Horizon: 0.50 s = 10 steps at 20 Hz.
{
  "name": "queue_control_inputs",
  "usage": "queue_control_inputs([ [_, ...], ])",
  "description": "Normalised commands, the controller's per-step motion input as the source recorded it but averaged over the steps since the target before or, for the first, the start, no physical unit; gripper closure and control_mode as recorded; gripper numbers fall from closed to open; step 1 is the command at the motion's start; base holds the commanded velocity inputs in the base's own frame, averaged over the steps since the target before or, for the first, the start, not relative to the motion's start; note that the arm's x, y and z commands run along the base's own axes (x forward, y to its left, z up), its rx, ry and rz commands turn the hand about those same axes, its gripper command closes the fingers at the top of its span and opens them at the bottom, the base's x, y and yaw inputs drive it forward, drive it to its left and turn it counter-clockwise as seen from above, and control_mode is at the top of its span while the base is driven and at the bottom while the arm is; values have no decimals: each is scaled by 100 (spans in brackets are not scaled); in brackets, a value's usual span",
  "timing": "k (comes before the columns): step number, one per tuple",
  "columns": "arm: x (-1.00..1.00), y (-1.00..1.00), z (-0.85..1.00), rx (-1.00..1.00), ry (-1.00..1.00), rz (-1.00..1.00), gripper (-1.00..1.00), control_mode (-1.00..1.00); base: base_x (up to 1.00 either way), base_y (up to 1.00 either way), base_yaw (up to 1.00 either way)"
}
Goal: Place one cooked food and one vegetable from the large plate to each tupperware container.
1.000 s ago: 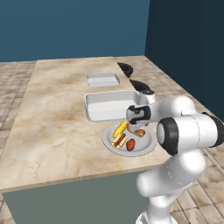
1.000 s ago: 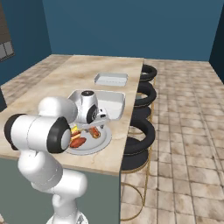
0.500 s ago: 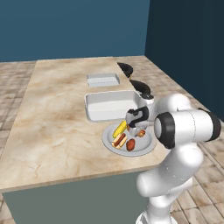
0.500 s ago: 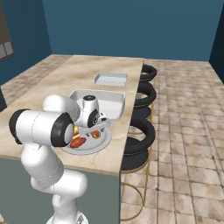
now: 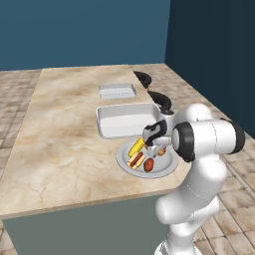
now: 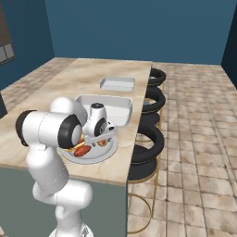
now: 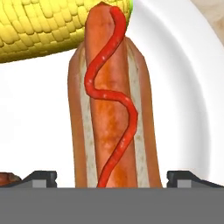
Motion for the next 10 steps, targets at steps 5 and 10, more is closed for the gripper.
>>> queue_control_inputs([
  [5, 0, 0, -4, 0, 0, 0, 100, -100, 0, 0, 0],
  [10, -4, 4, 3, 0, 0, 0, 100, -100, 0, 0, 0],
])
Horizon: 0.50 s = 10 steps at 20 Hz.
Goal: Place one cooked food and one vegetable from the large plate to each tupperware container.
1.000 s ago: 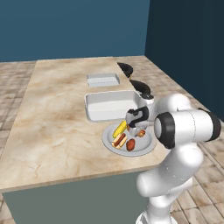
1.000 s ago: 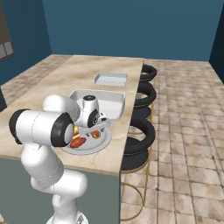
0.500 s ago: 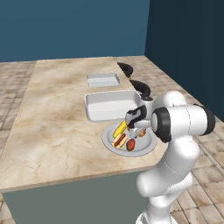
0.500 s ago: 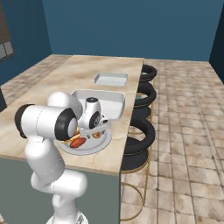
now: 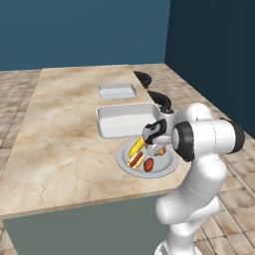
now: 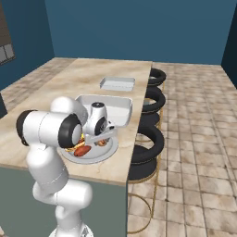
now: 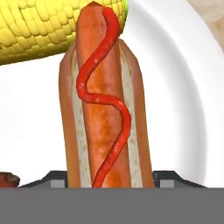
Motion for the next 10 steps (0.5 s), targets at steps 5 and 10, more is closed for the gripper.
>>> queue_control_inputs([
  [5, -88, 13, 85, 1, -3, -19, 100, -100, 0, 0, 0],
  [10, -100, 22, 100, 13, -1, -35, 100, -100, 0, 0, 0],
])
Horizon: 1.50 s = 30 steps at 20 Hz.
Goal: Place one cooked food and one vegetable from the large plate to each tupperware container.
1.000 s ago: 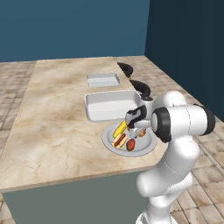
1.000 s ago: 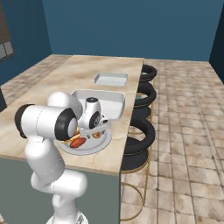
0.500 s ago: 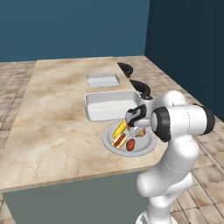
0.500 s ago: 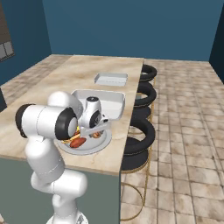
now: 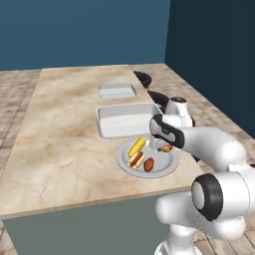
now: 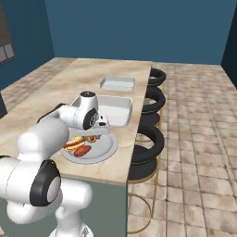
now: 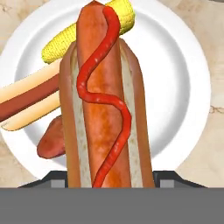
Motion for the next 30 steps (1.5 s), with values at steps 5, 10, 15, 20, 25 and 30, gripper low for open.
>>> queue_control_inputs([
  [5, -69, 10, 65, -6, 3, -25, 100, -100, 0, 0, 0],
  [10, -10, 0, 0, -3, 0, -4, 100, -100, 0, 0, 0],
  [15, -2, -10, 0, 0, 0, 0, 100, -100, 0, 0, 0],
  [20, 0, 0, 0, 0, 0, 0, 100, 100, -32, -89, -3],
  [25, 0, 0, 0, 0, 0, 0, 100, 100, 10, -100, 2],
  [30, 0, 0, 0, 0, 0, 0, 100, 100, 54, -99, 29],
])
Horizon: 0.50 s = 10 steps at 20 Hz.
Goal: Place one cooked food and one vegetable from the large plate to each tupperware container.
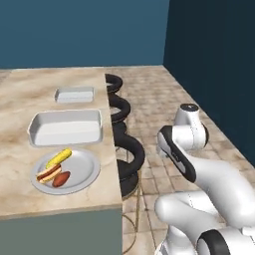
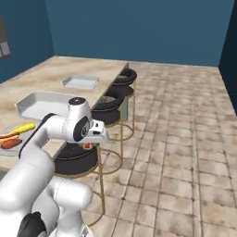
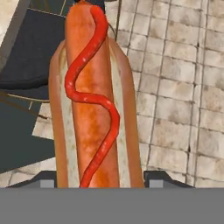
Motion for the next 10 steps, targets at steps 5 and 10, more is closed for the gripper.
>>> queue_control_inputs([
  [5, 0, 0, 0, 0, 0, 0, 100, 100, 36, -100, 48],
  [10, 0, 0, 0, 0, 0, 0, 100, 100, 51, -82, 69],
])
